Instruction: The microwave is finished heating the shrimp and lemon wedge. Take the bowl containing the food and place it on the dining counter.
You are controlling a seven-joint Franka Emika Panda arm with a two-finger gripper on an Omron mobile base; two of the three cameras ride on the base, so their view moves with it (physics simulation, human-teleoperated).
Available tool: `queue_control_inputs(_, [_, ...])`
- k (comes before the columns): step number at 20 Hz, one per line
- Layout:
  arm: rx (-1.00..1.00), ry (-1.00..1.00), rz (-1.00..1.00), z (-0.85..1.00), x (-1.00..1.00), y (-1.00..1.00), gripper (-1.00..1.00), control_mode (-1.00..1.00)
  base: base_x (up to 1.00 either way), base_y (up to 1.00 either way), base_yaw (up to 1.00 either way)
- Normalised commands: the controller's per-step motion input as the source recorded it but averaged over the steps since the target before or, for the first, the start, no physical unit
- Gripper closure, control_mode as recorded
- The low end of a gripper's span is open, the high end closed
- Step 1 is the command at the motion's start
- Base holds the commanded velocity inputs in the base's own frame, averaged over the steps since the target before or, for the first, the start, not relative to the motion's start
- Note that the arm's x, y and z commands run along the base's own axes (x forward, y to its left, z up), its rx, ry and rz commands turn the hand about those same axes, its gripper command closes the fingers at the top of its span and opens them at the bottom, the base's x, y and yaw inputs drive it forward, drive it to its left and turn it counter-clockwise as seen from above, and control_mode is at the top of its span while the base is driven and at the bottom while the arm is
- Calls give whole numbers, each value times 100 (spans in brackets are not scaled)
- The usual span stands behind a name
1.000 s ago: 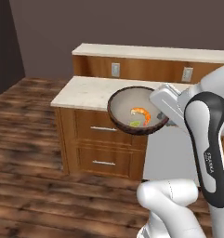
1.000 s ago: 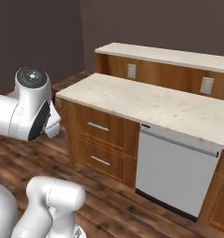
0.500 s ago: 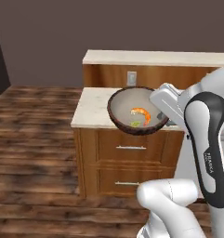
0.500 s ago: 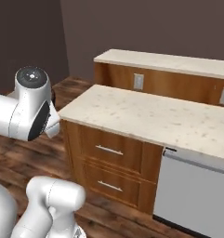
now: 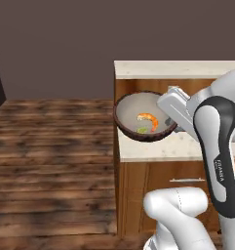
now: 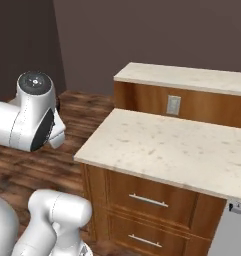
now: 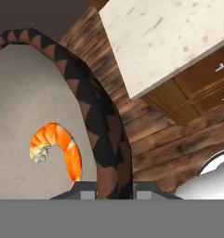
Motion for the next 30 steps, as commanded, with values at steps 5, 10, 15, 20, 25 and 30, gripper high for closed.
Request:
queue_control_inputs(5, [0,0,0,0,0,0,100,100,92,100,-22])
queue_control_inputs(10, [0,0,0,0,0,0,100,100,59,100,-24])
queue_control_inputs(15, [0,0,0,0,0,0,100,100,68,100,-41])
queue_control_inputs(20, [0,0,0,0,0,0,100,100,89,98,-57])
queue_control_inputs(25, [0,0,0,0,0,0,100,100,95,90,-62])
queue_control_inputs(30, [0,0,0,0,0,0,100,100,93,83,-64])
